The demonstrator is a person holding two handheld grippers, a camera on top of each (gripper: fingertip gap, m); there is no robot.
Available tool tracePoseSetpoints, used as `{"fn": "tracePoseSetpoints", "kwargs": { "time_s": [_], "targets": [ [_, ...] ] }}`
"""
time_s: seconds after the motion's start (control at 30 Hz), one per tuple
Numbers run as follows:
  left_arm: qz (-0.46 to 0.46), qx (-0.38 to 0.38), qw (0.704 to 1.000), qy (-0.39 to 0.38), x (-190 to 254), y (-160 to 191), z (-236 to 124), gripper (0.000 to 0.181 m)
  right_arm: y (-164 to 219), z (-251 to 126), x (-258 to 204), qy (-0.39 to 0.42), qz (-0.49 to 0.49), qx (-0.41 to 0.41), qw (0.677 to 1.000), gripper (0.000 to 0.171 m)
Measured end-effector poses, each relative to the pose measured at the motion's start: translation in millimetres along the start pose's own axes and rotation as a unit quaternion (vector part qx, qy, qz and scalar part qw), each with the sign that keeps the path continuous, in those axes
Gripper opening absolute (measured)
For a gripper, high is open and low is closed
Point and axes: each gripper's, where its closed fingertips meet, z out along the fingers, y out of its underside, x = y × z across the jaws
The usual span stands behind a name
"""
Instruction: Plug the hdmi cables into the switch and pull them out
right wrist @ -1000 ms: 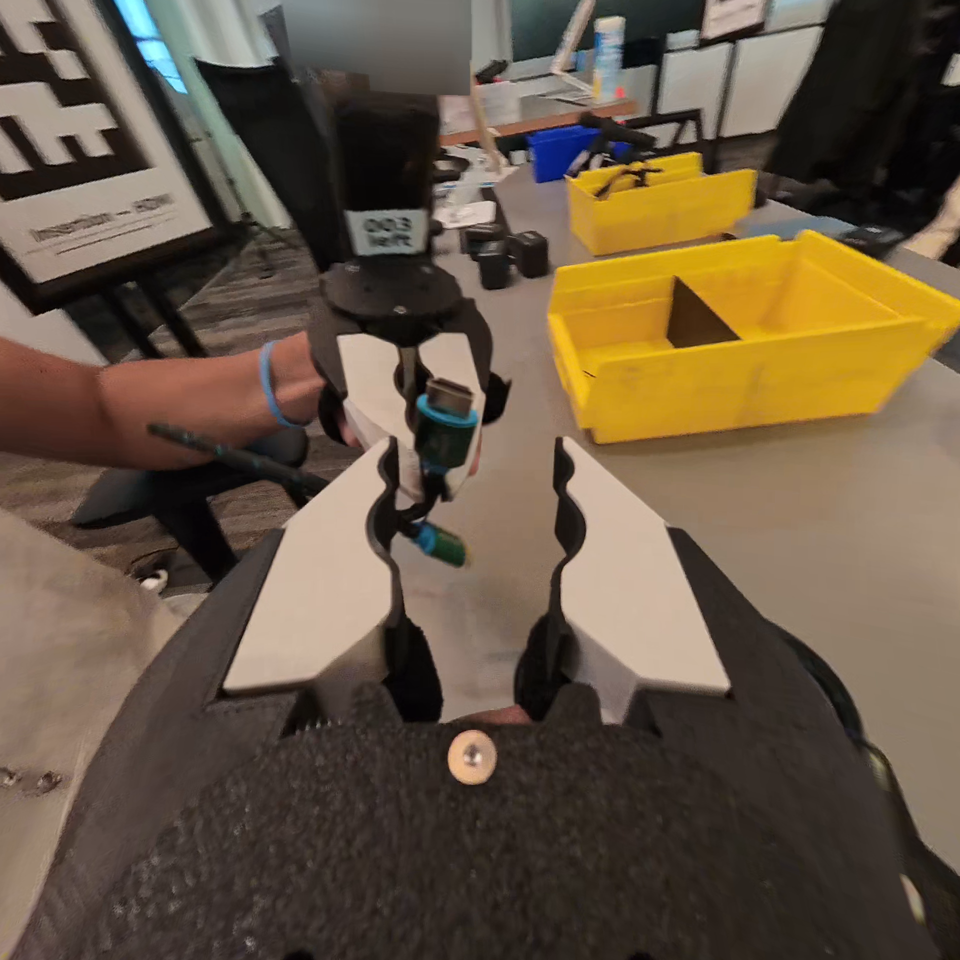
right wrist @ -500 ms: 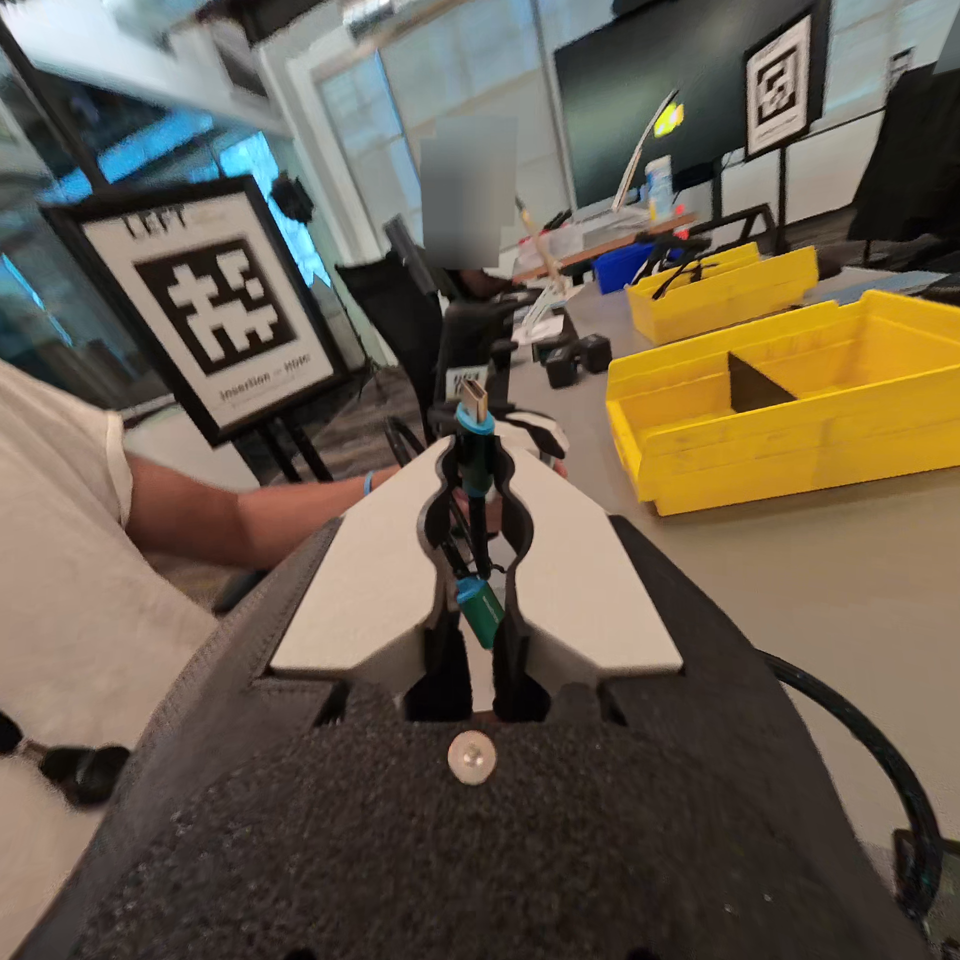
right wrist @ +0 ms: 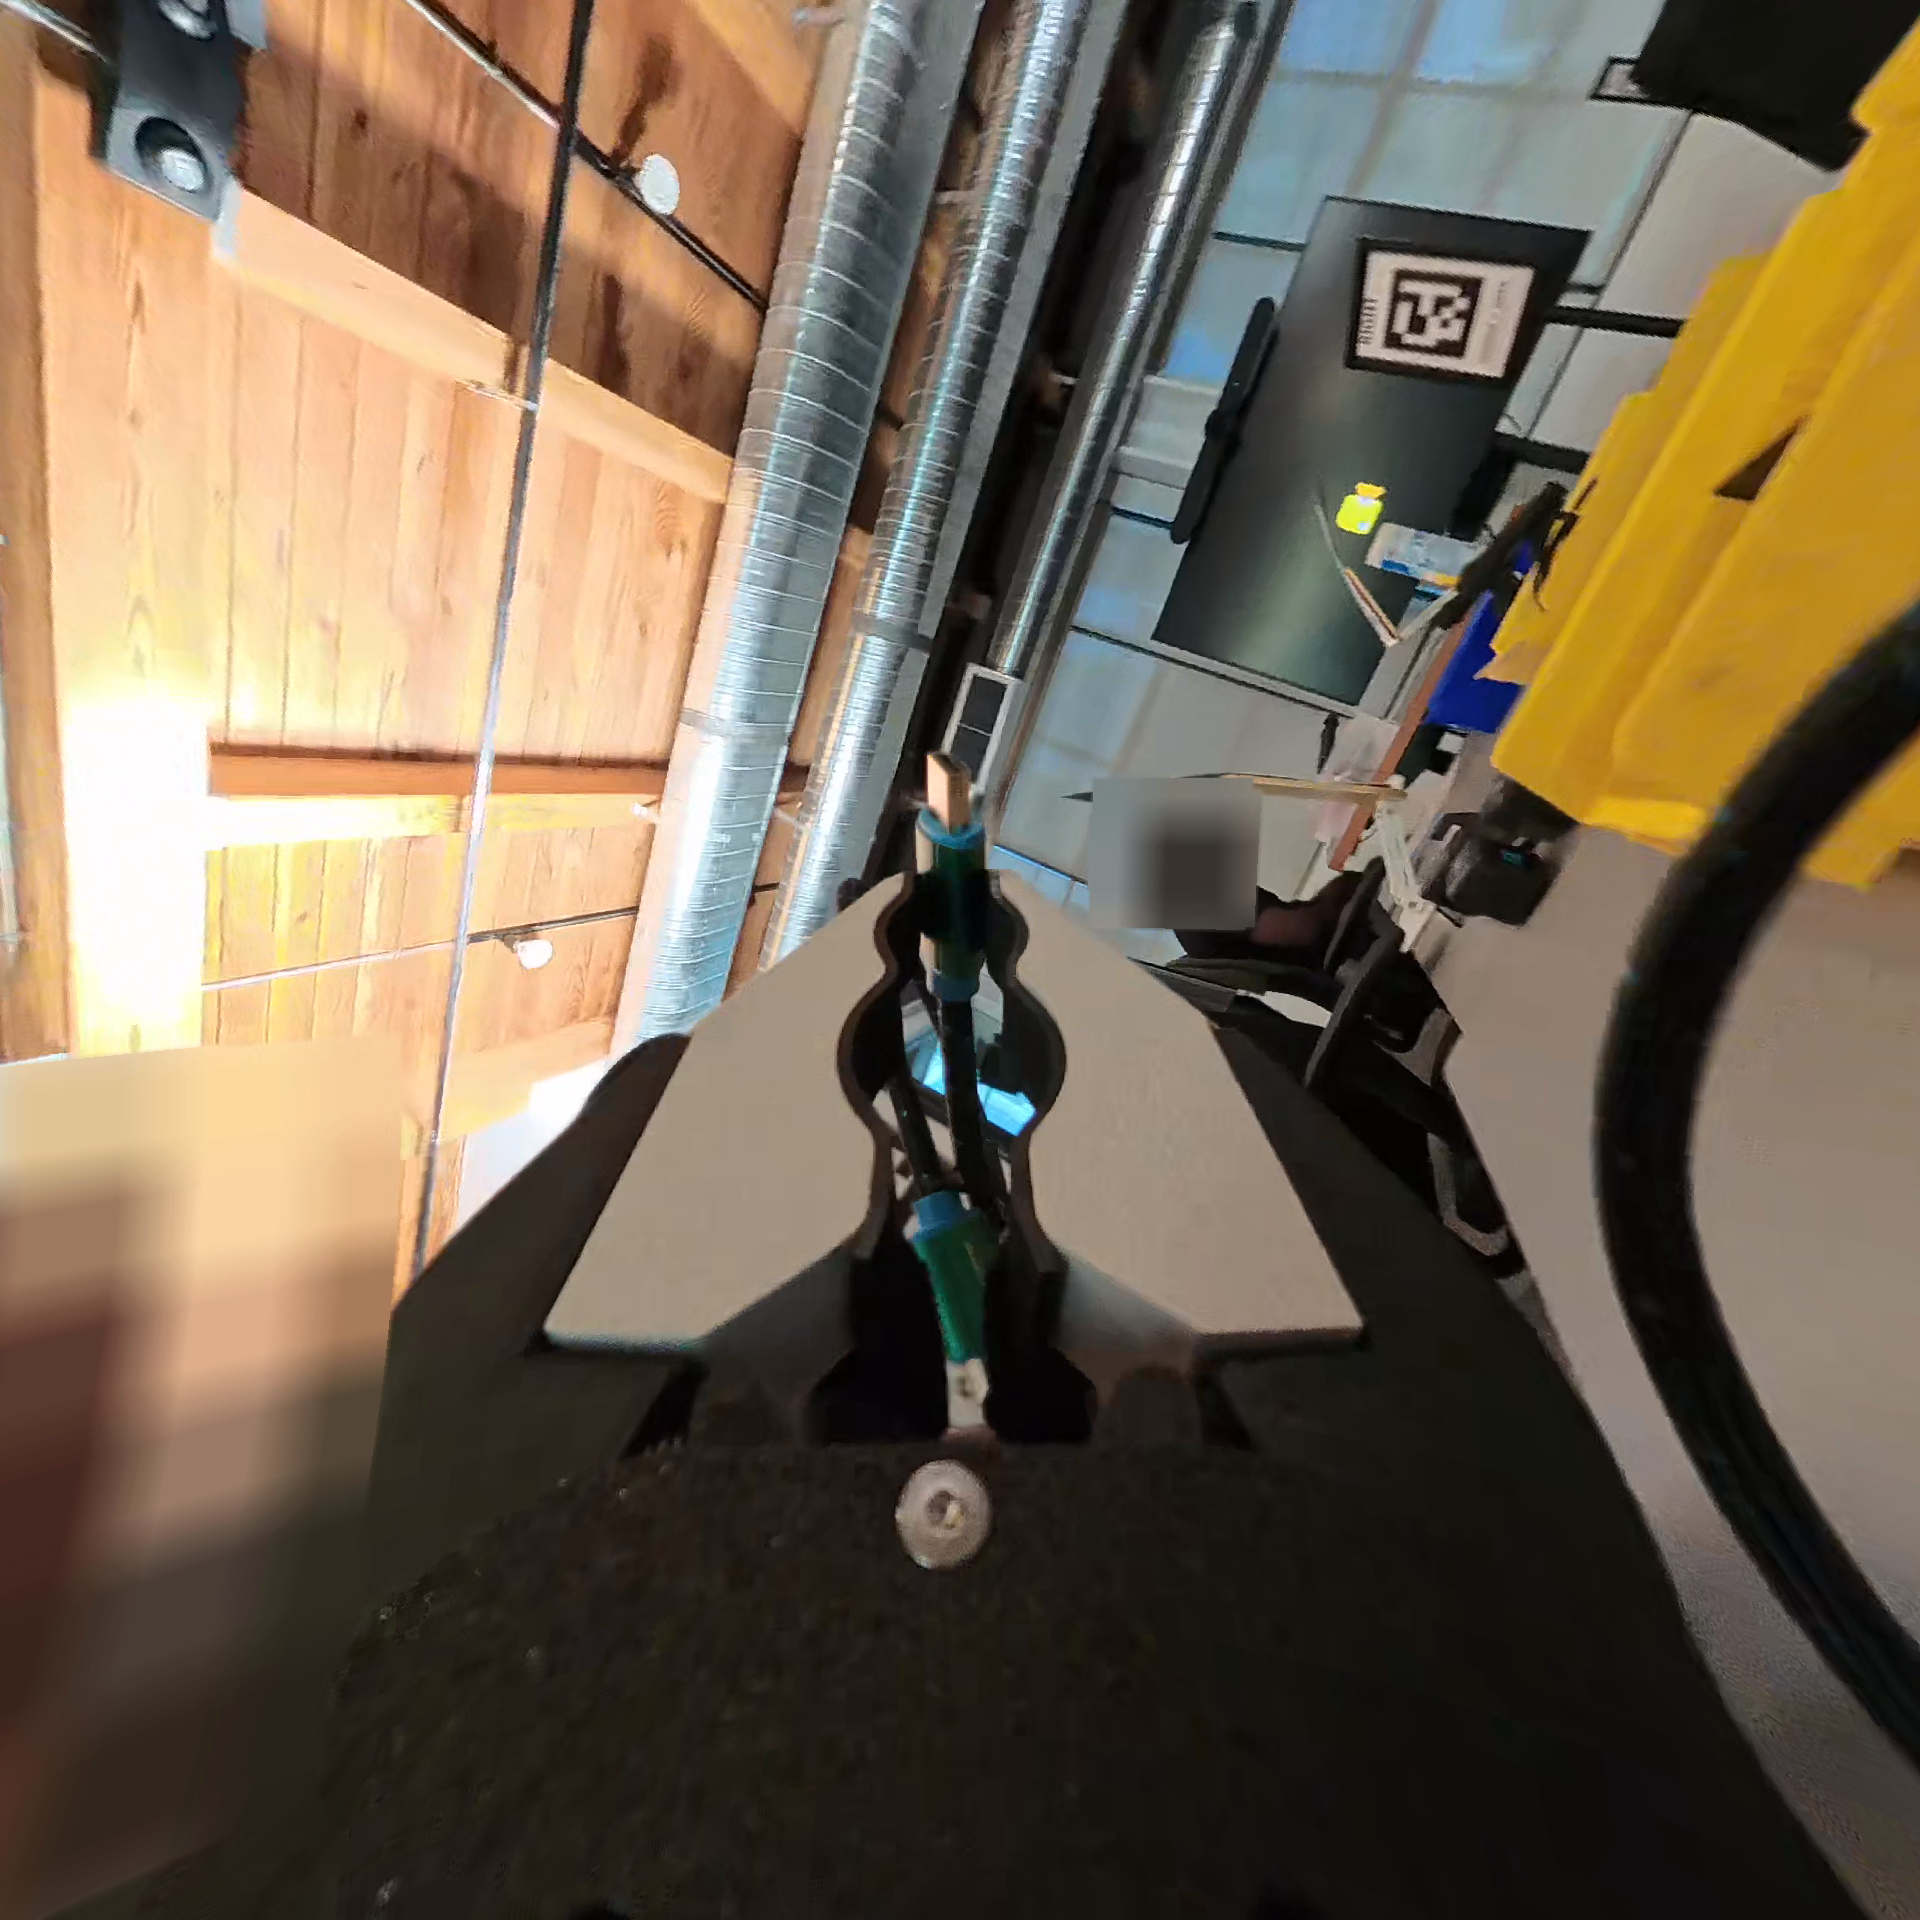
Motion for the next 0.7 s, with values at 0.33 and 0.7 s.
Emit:
{"fn": "tracePoseSetpoints", "kwargs": {
  "time_s": [0.33, 0.7],
  "targets": [
    [0.009, 0.028, 0.999, -0.013, 1, -10, -4, 0.009, 13, -6, 20, 0.043, -0.051, 0.000, 0.998, 0.011],
    [-0.148, 0.001, 0.988, 0.032, -23, 4, -9, 0.007, 3, -18, 27, 0.148, -0.230, -0.111, 0.956, 0.024]
  ]
}}
